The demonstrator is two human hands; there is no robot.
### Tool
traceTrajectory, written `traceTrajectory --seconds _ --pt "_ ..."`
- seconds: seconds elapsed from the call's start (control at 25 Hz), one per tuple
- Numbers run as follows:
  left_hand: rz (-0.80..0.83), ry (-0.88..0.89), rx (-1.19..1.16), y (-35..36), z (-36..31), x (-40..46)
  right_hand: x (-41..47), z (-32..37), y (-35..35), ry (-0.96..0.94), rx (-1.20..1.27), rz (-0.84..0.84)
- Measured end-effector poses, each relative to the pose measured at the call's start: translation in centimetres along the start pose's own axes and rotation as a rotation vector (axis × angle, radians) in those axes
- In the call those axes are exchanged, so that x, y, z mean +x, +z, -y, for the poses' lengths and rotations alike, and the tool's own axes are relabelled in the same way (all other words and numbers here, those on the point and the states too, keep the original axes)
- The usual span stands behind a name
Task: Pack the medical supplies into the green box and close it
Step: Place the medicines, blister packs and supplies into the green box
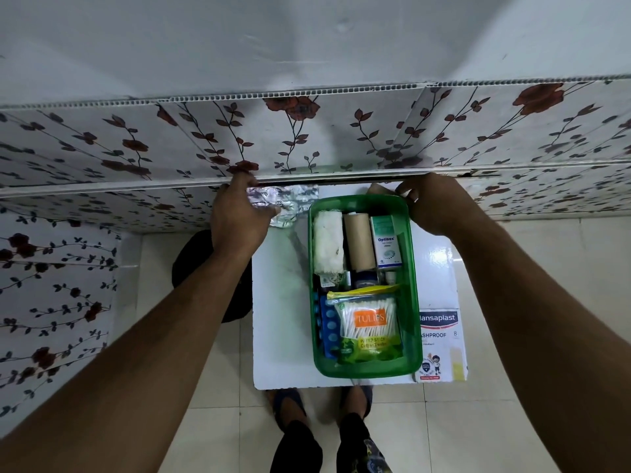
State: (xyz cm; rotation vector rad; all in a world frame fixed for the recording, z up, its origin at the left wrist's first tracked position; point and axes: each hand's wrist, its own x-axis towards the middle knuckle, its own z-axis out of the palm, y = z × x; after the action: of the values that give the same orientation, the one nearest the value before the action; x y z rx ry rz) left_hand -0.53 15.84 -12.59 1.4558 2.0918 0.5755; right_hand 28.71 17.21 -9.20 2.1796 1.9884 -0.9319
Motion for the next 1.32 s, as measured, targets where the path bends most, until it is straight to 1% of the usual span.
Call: traceTrajectory --seconds 0.08,0.16,0.24,0.32,0.36,0.44,0.48,0.52,0.64,0.76,0.84,0.96,1.04,1.08,1.12,1.2,1.28,1.32 --pt "0.034 0.005 0.002 -1.0 -0.1 -0.6 -0.3 0.1 0.1 0.013 -0.019 0.026" --pt "0.033 -0.027 -0.011 -2.6 -0.9 -1.9 -0.8 -0.1 -0.1 0.041 -0.016 0.036" --pt "0.004 -0.131 -0.097 -5.0 -2.0 -3.7 -1.9 -0.2 -0.4 0.081 0.018 0.007" --pt "0.009 -0.274 -0.271 -7.4 -3.5 -5.9 -3.8 -0.2 -1.0 0.116 0.058 -0.074" --pt "0.043 -0.333 -0.364 -8.3 -4.5 -7.3 -5.0 -0.2 -1.2 0.131 0.083 -0.117" --pt "0.183 -0.419 -0.497 -9.0 -6.8 -9.8 -7.5 0.0 -1.8 0.156 0.156 -0.177" --pt "0.252 -0.444 -0.516 -8.6 -7.7 -10.8 -8.5 0.2 -2.2 0.165 0.192 -0.190" --pt "0.291 -0.443 -0.487 -7.9 -8.6 -11.7 -9.5 0.3 -2.4 0.169 0.227 -0.201" --pt "0.293 -0.291 -0.213 -5.0 -9.7 -13.0 -11.4 0.0 -2.5 0.177 0.280 -0.217" --pt "0.237 -0.193 -0.005 -3.4 -9.7 -13.1 -12.1 -0.5 -2.2 0.171 0.334 -0.233" --pt "0.179 -0.110 0.141 -3.1 -9.8 -13.1 -12.5 -0.7 -2.2 0.164 0.358 -0.237" --pt "0.140 0.060 0.364 -3.6 -10.1 -13.4 -13.0 -0.9 -2.1 0.156 0.381 -0.240" --pt "0.098 0.159 0.457 -4.2 -9.9 -13.1 -13.4 -0.8 -2.0 0.156 0.375 -0.243" --pt "0.102 0.218 0.472 -4.5 -9.7 -12.9 -13.7 -0.5 -2.1 0.153 0.374 -0.252" --pt "0.143 0.289 0.496 -4.4 -9.4 -12.5 -14.0 0.0 -2.2 0.147 0.381 -0.267" --pt "0.274 0.421 0.631 -3.7 -8.7 -11.7 -14.3 1.3 -2.0 0.131 0.395 -0.295" --pt "0.345 0.452 0.773 -2.6 -8.1 -10.8 -14.1 3.0 -1.2 0.124 0.358 -0.322" --pt "0.358 0.450 0.808 -2.2 -7.9 -10.5 -13.9 3.7 -0.7 0.122 0.298 -0.344"
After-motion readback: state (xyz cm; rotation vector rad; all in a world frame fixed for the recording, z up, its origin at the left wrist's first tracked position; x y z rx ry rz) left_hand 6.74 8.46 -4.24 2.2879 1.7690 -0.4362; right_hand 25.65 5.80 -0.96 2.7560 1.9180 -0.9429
